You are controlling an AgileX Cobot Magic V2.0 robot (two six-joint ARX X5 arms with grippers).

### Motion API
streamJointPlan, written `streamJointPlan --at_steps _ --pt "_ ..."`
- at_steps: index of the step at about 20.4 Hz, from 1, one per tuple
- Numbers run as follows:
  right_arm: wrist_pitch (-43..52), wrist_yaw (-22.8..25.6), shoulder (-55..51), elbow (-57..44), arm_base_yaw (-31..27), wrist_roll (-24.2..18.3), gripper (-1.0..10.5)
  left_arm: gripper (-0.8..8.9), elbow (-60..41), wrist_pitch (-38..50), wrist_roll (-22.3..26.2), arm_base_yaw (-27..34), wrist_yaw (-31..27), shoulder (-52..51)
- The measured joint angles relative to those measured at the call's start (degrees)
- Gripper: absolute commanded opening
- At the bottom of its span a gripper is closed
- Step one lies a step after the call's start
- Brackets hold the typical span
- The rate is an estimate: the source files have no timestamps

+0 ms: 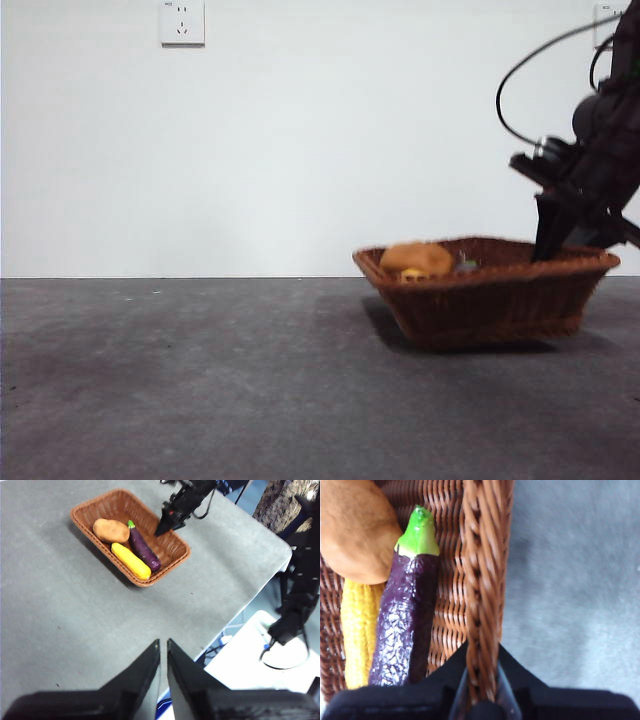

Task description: Help me put the vegetables on the table into the basket

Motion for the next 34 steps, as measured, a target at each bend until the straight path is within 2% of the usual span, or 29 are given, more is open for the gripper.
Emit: streamJointPlan --at_steps 4,5,7,8,10,12,13,15,16,17,18,22,25,28,30,34 --pt "0.3 2.8 1.5 0.1 -0.5 0.0 -0.1 0.26 0.0 0.1 -3.0 0.0 0.0 -4.0" --pt "0.3 3.8 1.5 0.2 -0.5 0.0 0.6 0.26 0.0 0.1 -3.2 0.0 0.0 -4.5" --pt "0.6 5.4 1.5 0.3 -0.5 0.2 5.1 0.26 0.0 0.1 -3.2 0.0 0.0 -5.3" --pt "0.6 5.6 1.5 0.4 -0.7 0.6 6.4 0.26 0.0 0.1 -3.2 0.0 0.0 -5.3" --pt "0.0 6.3 1.4 0.7 -0.8 1.7 6.3 0.26 0.0 0.1 -3.1 0.0 0.0 -5.3" --pt "-1.9 10.5 -0.9 0.7 -0.9 2.7 6.2 0.26 0.0 0.1 -2.1 0.0 -0.8 -5.3" --pt "-3.1 13.7 -4.2 0.7 -0.9 3.0 5.6 0.26 0.0 0.1 -0.9 0.0 -3.3 -5.3" --pt "-6.2 18.9 -15.1 0.7 -0.9 3.5 3.9 0.27 0.0 0.1 1.9 0.0 -11.2 -5.3" --pt "-8.2 20.4 -21.3 1.0 -0.9 3.6 2.7 0.27 0.0 0.1 3.2 0.0 -14.1 -5.3" --pt "-9.6 21.3 -26.9 1.1 -0.9 3.6 1.5 0.27 0.0 0.1 4.2 0.0 -14.9 -5.3" --pt "-11.1 21.4 -33.4 1.2 -0.9 4.0 -0.3 0.27 0.0 0.1 5.0 0.0 -15.1 -5.3" --pt "-16.1 23.4 -55.9 1.2 -0.1 6.7 -0.1 0.27 -0.2 0.1 5.6 0.0 -15.2 -6.1" --pt "-19.3 26.7 -66.4 1.5 -0.1 7.5 0.0 0.27 -0.2 0.1 5.6 0.0 -15.2 -6.8" --pt "-25.7 32.8 -71.0 1.6 -0.1 7.7 0.0 0.27 -0.2 0.2 5.5 0.0 -15.1 -5.9" --pt "-26.2 37.3 -72.1 1.2 -0.1 7.7 0.0 0.27 -0.2 0.1 5.5 0.0 -15.1 -4.5" --pt "-26.2 39.0 -72.0 1.2 -0.1 7.8 0.0 0.27 -0.2 0.2 5.6 0.0 -15.1 -1.8"
